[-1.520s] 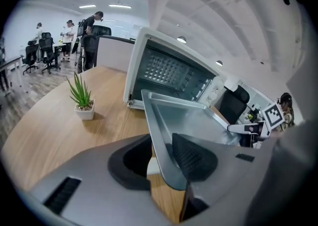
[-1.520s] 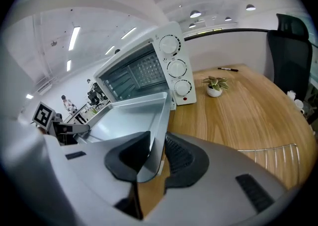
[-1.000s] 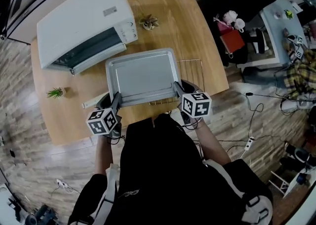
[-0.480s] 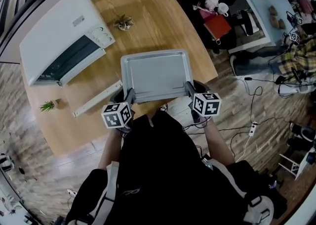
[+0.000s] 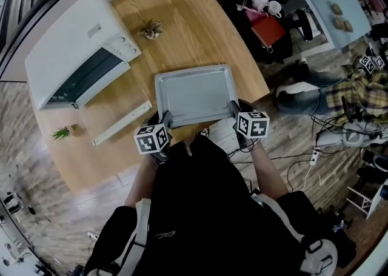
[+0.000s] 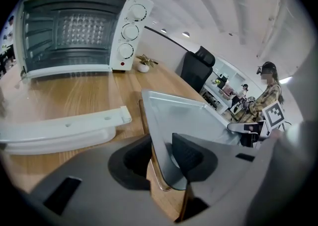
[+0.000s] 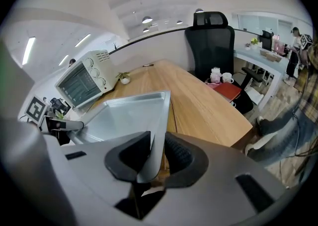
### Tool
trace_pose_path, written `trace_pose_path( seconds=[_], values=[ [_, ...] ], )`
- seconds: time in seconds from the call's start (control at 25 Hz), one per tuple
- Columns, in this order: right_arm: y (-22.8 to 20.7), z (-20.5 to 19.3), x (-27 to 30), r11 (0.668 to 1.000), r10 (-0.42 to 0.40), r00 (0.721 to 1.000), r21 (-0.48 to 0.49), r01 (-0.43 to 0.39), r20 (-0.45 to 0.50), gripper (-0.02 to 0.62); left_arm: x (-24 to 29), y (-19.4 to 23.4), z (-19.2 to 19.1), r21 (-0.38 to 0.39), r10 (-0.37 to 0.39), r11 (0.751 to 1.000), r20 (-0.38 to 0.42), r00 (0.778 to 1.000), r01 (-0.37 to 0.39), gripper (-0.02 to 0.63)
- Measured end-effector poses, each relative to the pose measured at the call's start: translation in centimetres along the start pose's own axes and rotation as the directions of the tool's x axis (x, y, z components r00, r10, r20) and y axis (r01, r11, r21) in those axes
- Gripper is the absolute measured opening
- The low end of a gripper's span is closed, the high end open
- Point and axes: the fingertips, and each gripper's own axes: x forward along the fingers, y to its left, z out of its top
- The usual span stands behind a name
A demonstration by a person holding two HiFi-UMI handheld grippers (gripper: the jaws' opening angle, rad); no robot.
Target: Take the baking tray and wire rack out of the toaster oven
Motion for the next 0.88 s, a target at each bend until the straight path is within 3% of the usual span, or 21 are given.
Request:
trace_pose_path(
  seconds=[0.36, 0.48, 0.6, 0.72, 0.88],
  values=[
    [-0.4, -0.4, 1.4, 0.999, -0.038, 0.999, -0.018, 0.038, -0.003, 0.098, 0.8, 0.6, -0.8, -0.011, 0.007, 1.000, -0.020, 1.000, -0.008, 0.136],
    [-0.4, -0.6, 1.9, 0.998, -0.045, 0.999, -0.035, 0.045, -0.007, 0.101, 1.1, 0.8, -1.2, 0.016, 0.021, 1.000, -0.054, 0.998, -0.020, 0.137],
    [-0.3, -0.2, 2.1, 0.999, -0.040, 0.998, -0.014, 0.041, 0.039, 0.187, 1.2, 1.2, -1.7, 0.048, 0.036, 0.998, -0.087, 0.996, -0.032, 0.158],
    [-0.2, 0.1, 1.8, 0.999, -0.042, 0.997, -0.002, 0.042, 0.068, 0.229, -0.2, 1.3, -0.9, 0.086, 0.036, 0.996, -0.053, 0.998, -0.031, 0.172],
    [1.9, 1.0, 0.7, 0.998, 0.002, 0.996, -0.062, 0.004, 0.089, 0.235, -2.8, -0.7, 1.4, 0.111, -0.055, 0.992, 0.031, 0.998, 0.051, 0.179]
  ],
)
